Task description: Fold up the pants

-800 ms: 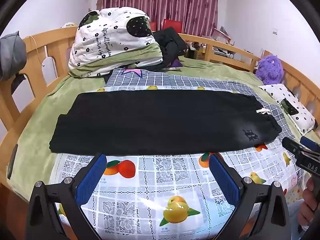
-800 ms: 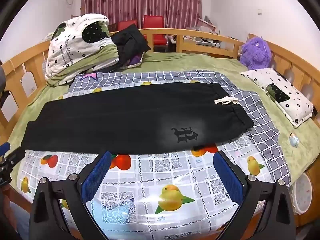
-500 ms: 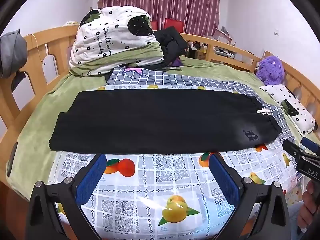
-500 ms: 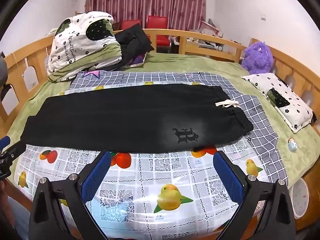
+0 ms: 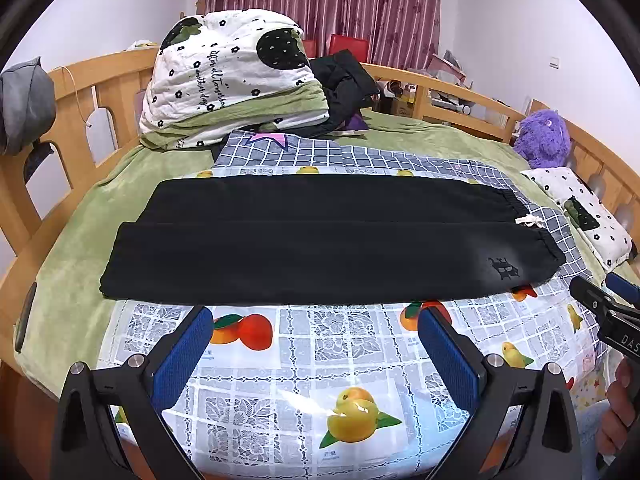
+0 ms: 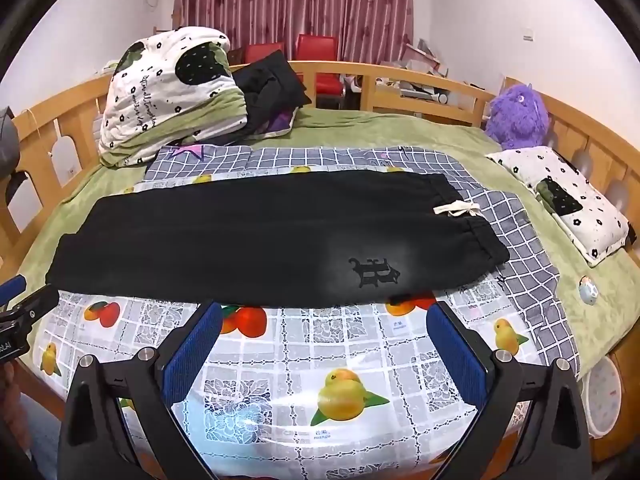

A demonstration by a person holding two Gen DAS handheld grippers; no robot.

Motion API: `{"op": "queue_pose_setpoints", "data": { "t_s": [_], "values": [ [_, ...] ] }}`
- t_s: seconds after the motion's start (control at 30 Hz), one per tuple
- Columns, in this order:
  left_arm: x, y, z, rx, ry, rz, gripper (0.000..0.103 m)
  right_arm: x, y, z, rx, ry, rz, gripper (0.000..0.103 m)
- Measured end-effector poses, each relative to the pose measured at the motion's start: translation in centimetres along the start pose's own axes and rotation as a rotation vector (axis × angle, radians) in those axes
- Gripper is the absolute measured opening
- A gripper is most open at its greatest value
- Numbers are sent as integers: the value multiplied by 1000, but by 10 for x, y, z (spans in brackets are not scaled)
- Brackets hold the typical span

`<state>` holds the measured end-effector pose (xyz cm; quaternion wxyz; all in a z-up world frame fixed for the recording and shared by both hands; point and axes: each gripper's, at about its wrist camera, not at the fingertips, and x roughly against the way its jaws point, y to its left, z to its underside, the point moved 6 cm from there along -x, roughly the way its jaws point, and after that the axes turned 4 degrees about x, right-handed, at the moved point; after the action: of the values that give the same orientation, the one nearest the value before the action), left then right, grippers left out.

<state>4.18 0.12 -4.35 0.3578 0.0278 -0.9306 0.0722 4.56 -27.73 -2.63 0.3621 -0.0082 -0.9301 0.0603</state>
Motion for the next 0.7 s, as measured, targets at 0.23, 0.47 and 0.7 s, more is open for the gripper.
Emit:
{"op": "queue_pose_setpoints", "data": {
  "t_s": [0.23,0.47,0.7],
  "values": [
    [-2,3,2,5,13,-15,103,3,0,2,-2,-7,-5,100],
    [-2,3,2,4,16,-12,103,3,0,2,-1,-5,-4,100],
    [-3,4,1,5,29,-5,103,2,2,2,-1,-5,-5,100]
  ]
}}
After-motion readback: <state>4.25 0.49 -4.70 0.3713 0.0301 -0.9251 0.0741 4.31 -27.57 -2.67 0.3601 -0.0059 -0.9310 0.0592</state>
